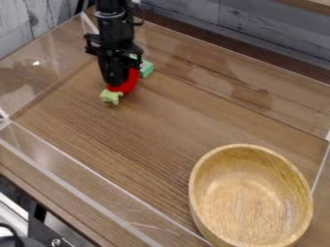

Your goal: Move the red object to the right side of the table

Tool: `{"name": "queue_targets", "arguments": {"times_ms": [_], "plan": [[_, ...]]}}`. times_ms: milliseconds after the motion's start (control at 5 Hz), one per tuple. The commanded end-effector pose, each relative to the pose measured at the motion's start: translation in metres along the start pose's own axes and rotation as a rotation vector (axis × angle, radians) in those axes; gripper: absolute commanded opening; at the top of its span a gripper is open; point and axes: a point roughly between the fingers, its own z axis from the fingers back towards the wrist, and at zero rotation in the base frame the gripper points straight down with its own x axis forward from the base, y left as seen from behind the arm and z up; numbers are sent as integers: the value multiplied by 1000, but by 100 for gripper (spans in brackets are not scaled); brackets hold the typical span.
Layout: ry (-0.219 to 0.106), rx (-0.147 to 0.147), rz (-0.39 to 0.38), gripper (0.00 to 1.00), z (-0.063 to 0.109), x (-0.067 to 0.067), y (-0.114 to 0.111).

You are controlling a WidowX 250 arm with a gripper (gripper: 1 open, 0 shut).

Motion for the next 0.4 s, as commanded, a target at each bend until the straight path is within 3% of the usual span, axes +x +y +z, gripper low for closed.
{"name": "queue_targets", "arguments": {"times_ms": [0,200], "plan": [[-70,29,-9,0,27,8,-1],[-65,24,-11,0,30,8,-4]]}}
